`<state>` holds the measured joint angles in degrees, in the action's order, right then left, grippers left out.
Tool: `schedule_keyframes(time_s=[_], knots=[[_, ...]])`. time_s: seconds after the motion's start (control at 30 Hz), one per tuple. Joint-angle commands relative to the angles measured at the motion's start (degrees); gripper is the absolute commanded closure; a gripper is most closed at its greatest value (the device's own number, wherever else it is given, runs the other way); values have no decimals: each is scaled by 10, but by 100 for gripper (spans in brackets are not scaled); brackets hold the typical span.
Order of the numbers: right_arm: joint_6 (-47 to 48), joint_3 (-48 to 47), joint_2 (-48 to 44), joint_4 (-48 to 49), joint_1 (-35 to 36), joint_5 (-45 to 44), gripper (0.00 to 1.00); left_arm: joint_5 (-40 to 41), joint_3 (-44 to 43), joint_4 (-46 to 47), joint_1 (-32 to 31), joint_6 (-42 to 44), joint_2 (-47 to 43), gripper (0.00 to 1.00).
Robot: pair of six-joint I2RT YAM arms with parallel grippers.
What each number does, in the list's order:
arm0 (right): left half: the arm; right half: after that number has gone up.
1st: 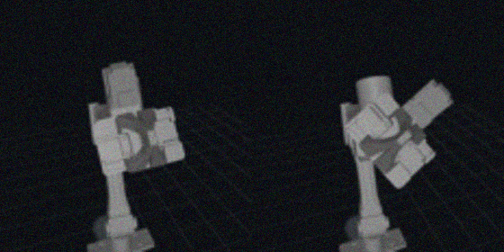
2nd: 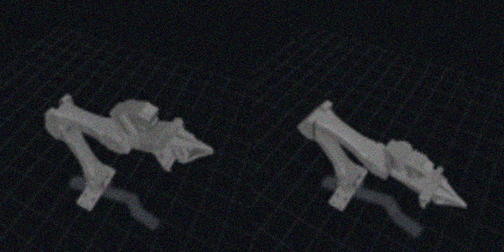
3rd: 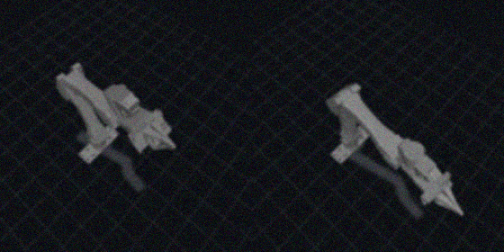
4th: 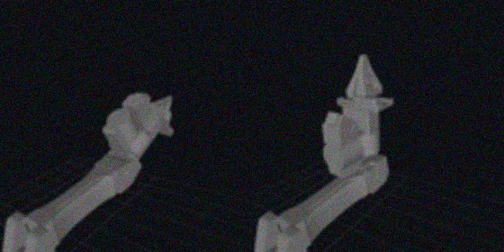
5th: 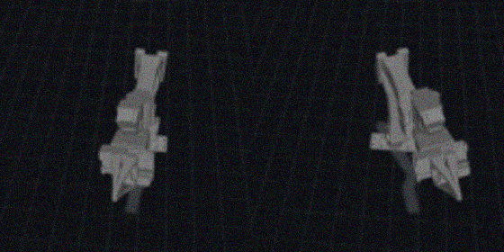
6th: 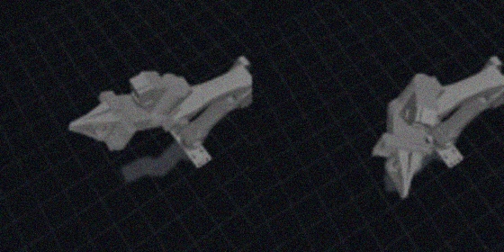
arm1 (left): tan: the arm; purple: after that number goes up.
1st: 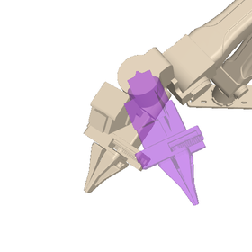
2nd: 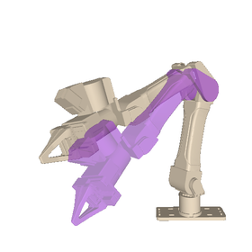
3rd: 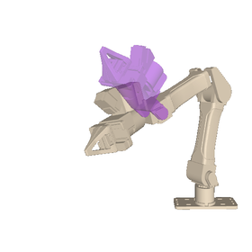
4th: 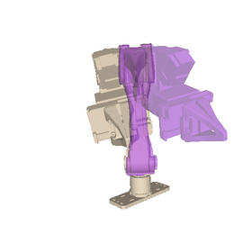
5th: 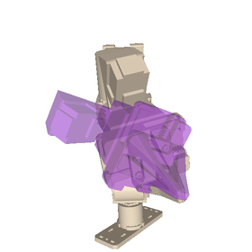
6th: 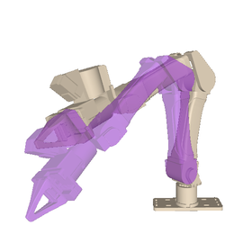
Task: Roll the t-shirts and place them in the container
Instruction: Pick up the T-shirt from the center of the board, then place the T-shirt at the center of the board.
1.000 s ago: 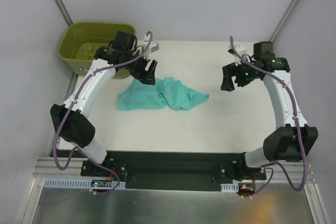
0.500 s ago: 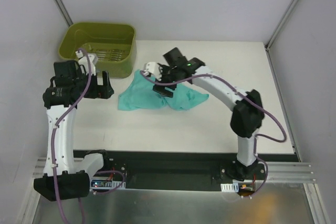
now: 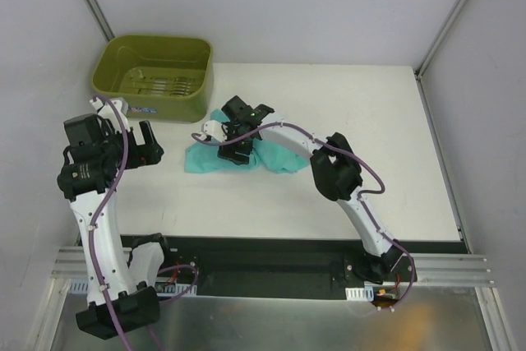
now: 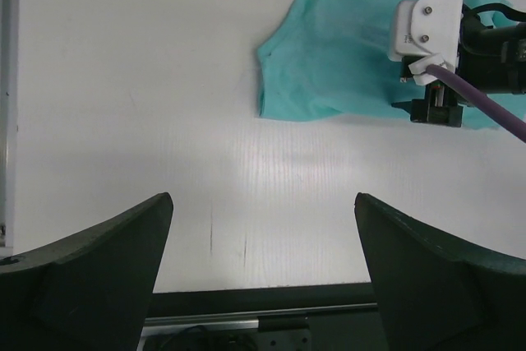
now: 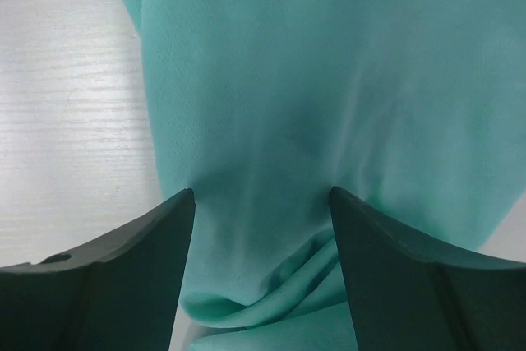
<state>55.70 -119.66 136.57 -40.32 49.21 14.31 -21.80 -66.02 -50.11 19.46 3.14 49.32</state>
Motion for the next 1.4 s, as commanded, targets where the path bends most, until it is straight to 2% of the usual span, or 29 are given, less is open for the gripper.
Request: schedule_keyframes(time_s=[0.0,0.07,0.1,0.2,0.27,0.3,0.37,0.4,0.47,0.6,0.77,0.87,0.9,0.93,1.0,1.07,1.13,1.17,1.2,1.23,1.3,1.37], knots=[[33,-30,3,-40,3,-14,31,-32,7,-6,-6,-22,8,6],[38,-50,23,-67,2,-18,41,-37,11,-3,-6,-23,13,6],[39,-56,28,-77,2,-19,53,-41,12,-3,-6,-23,14,7],[39,-53,25,-96,1,-17,66,-50,12,5,-6,-19,28,7],[38,-38,5,-102,1,-14,72,-51,12,18,-7,-13,41,7],[38,-33,-2,-104,1,-11,82,-52,12,23,-8,-11,46,8],[32,-30,-33,-114,0,-6,91,-57,7,34,-8,-8,64,9],[26,-36,-50,-119,-1,6,99,-60,5,38,-9,-6,69,9],[-4,-44,-88,-129,-6,24,99,-68,-2,42,-11,3,88,11],[-48,-36,-248,-115,-22,67,99,-69,-7,68,-25,20,116,12],[-81,-11,-375,-115,-59,60,99,-64,-29,86,-42,36,137,12],[-105,54,-443,-118,-120,62,99,-53,-45,91,-71,56,152,12],[-113,76,-455,-119,-167,65,99,-51,-48,92,-80,65,162,12],[-117,134,-479,-119,-194,67,99,-52,-56,93,-103,71,167,12],[-104,200,-495,-115,-273,77,92,-60,-62,93,-124,82,183,11],[-82,305,-506,-103,-320,60,76,-75,-68,92,-150,84,192,11],[-82,365,-504,-96,-407,58,69,-87,-68,93,-176,87,207,11],[-84,407,-496,-100,-436,66,60,-85,-65,93,-190,91,211,11],[-77,416,-491,-107,-483,71,57,-76,-63,92,-194,100,220,11],[-71,422,-490,-115,-490,77,50,-73,-58,92,-218,105,226,11],[-67,414,-495,-115,-504,77,46,-69,-50,92,-262,114,245,11],[-89,394,-494,-93,-499,89,36,-65,-50,93,-301,111,279,11]])
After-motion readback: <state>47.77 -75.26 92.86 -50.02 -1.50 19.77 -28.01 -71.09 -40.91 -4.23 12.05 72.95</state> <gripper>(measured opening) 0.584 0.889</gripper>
